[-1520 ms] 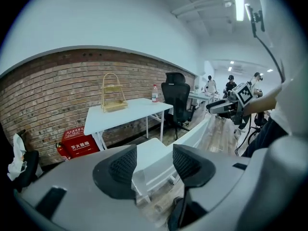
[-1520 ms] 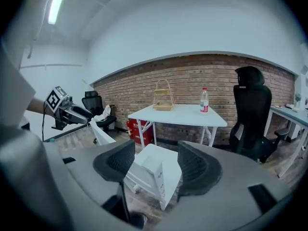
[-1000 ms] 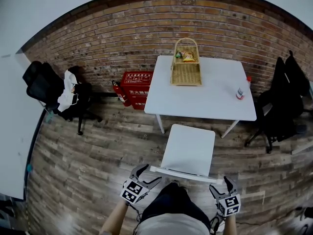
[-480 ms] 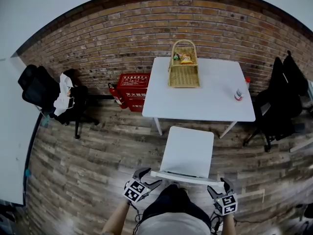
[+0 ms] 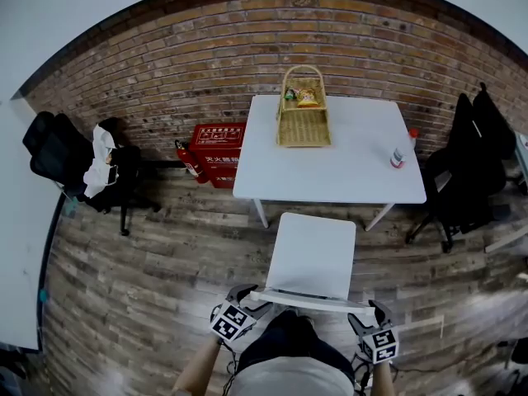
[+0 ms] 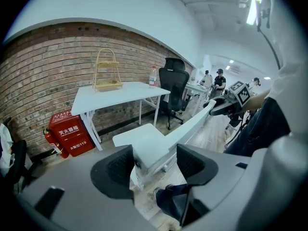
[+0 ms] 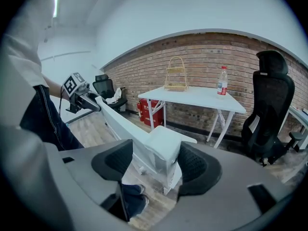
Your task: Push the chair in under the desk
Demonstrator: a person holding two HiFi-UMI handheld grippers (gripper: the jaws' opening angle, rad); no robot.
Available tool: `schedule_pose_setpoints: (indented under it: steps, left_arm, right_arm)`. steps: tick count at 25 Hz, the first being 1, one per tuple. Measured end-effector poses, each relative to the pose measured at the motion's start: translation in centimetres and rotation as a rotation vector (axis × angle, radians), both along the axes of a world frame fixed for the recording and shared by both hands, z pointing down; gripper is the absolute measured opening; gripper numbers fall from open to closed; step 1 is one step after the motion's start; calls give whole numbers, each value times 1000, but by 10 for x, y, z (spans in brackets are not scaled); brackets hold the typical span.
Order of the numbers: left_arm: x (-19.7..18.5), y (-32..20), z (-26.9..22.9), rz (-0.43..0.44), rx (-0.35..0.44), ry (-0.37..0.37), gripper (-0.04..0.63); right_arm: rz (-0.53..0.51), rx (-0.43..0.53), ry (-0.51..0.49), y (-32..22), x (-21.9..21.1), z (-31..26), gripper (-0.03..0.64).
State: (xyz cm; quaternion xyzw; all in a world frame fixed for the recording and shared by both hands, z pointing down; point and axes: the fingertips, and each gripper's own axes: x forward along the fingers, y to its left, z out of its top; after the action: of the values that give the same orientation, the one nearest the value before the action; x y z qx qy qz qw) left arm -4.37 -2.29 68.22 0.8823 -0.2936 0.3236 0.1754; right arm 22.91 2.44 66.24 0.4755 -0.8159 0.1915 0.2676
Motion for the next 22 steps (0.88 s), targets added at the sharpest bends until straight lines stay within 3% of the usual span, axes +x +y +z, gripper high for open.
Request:
schedule_pose_setpoints:
  steps: [15, 22]
  left_arm:
    - [7, -3, -1, -53, 4, -38, 282]
    - [26, -7, 1, -93, 24, -35, 282]
  right_arm:
    - [-25, -46, 22, -8, 5, -3, 290]
    - [-61, -41, 37, -23, 29, 3, 290]
